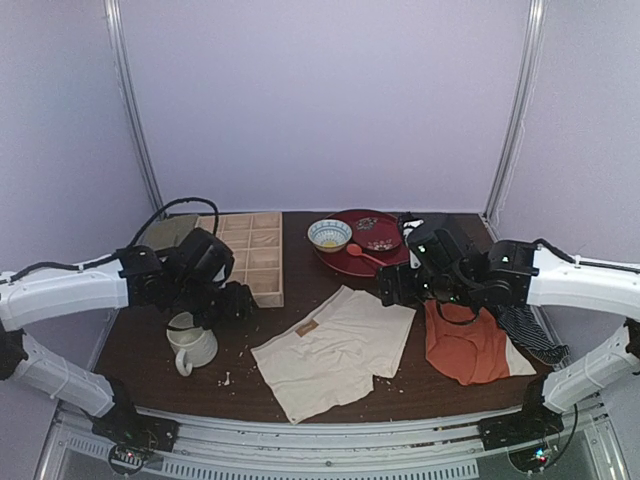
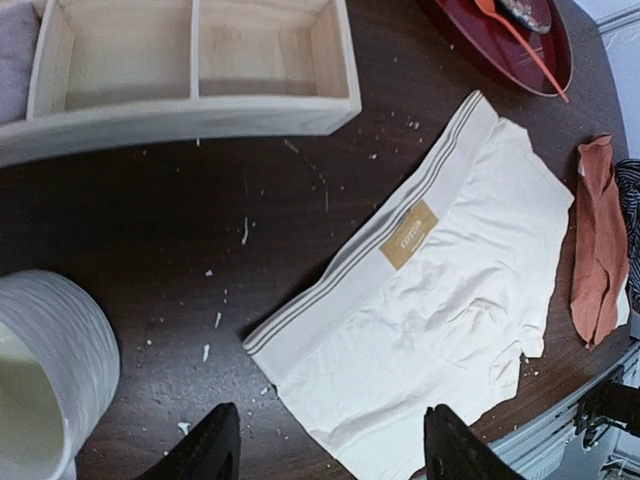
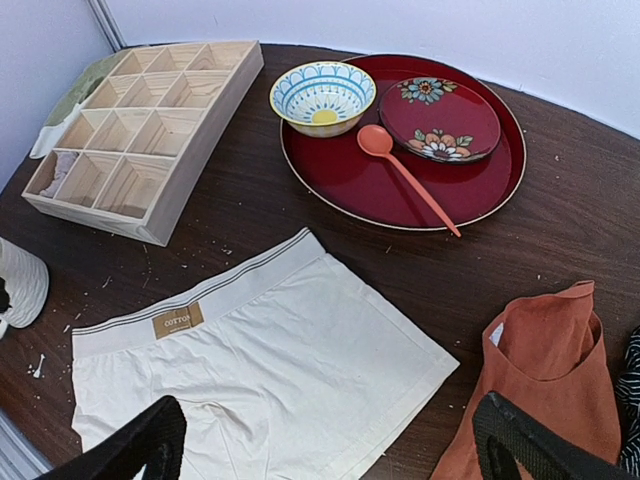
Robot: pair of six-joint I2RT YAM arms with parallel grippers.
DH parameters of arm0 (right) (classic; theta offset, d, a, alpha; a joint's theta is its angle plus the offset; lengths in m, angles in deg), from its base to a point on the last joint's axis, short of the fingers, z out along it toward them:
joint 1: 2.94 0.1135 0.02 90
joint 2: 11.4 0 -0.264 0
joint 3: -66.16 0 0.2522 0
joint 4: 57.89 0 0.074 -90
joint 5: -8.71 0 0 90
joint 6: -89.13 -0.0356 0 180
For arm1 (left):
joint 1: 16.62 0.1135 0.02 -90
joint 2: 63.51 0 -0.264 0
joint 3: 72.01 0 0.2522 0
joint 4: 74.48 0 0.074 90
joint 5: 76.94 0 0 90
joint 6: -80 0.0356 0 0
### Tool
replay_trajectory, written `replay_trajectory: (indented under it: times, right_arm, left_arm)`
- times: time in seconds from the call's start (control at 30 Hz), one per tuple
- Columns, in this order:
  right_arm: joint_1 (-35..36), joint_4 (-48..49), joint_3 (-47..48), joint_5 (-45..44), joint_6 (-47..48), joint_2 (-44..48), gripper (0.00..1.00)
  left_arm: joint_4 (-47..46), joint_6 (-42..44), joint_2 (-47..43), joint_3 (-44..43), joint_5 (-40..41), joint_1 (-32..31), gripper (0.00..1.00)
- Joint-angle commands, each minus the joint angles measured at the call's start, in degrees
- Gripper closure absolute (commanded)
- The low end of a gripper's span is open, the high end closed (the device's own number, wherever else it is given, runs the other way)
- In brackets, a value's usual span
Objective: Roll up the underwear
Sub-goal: Pick up the underwear from the center of the board.
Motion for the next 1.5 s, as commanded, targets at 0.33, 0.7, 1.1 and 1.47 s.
replay_trajectory:
  times: [0.33,0.7,1.1,1.47]
  right_arm:
    - [1.46,0.10,-3.76,1.21,-0.72,4.03,0.00]
    - [3.15,-1.57,-4.63,1.37,-0.65,5.81,0.01]
    - [16.64,-4.40,-2.99,-0.69,2.12,-4.32,0.17]
    - [31.57,0.89,2.52,-3.59,2.16,-21.86,0.45]
  left_arm:
    - [-5.92,-22.21,12.22,5.80,-5.32,-2.78,0.30]
    - [-11.20,-27.40,16.33,8.69,-5.12,-2.63,0.46]
    - [-13.03,-25.00,17.88,8.56,-4.15,-0.96,0.79]
    - [-14.25,-22.70,17.31,9.65,-4.67,-0.81,0.93]
